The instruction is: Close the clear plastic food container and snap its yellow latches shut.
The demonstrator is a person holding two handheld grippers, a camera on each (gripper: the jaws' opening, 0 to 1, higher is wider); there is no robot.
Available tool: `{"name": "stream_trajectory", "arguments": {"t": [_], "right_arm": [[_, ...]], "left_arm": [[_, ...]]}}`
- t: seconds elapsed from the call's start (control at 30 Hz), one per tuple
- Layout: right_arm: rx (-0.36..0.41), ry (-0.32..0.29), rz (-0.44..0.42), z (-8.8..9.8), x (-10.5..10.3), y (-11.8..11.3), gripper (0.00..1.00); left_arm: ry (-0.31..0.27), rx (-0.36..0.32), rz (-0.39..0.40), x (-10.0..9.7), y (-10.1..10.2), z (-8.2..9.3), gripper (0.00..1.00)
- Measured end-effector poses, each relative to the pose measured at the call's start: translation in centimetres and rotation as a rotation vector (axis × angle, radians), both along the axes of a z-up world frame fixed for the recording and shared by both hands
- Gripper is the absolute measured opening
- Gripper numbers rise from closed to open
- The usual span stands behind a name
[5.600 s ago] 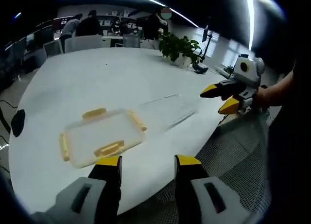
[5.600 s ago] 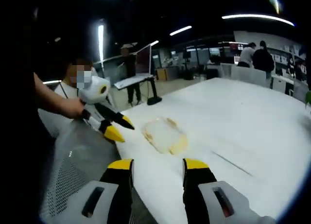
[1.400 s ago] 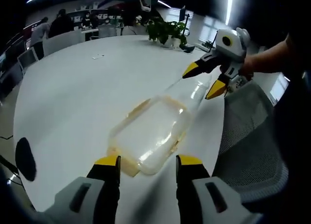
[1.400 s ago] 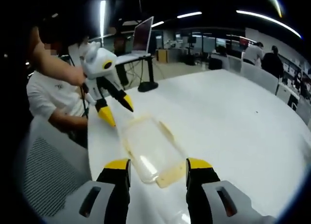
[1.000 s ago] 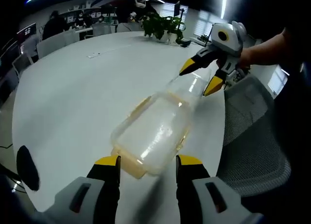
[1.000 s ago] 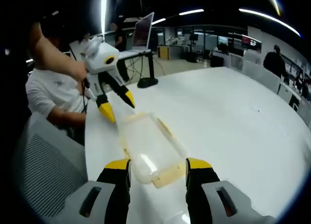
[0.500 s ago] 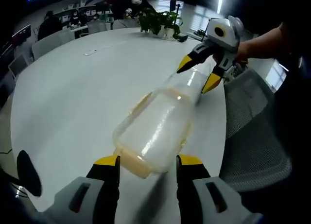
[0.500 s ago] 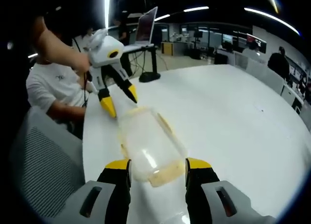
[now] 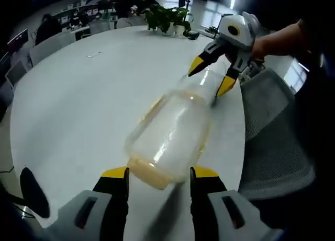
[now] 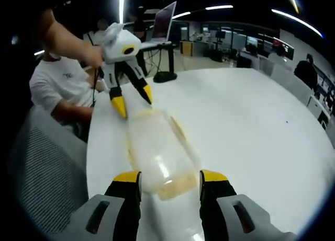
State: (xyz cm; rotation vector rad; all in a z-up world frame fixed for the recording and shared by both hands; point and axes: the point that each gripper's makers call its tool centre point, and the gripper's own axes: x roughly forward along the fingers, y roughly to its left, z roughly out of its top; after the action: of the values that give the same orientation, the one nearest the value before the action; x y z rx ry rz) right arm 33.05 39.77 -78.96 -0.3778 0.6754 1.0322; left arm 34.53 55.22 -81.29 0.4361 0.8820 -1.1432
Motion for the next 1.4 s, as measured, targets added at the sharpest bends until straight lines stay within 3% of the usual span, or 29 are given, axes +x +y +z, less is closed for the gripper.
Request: {"name": "stream_trajectory", "arguments": {"t": [0.27,0.7,0.93,1.4], "right_arm": [[-0.04,0.009,0.028,-0.4,0.3,-0.4,0.43],[-0.141,0.018,0.133,-1.7,0.0,-0.5,0.43],[-0.195,0.028,0.205,-2.5,-0.2,-0.5,0.43],[-0.27,0.037,0.269,-3.4,0.0,-0.6,0.45]], "left_arm": [[-0.013,0.046,-0.055,0.4,0.5,-0.2,0.46],[-0.014,0.108,-0.184,0.1,0.6,-1.1,0.46],[-0.045,0.16,-0.258,-0.2,1.1,-1.6,0.47],[-0.07,0.195,-0.351,0.4,0.9,-2.1,0.47]]}}
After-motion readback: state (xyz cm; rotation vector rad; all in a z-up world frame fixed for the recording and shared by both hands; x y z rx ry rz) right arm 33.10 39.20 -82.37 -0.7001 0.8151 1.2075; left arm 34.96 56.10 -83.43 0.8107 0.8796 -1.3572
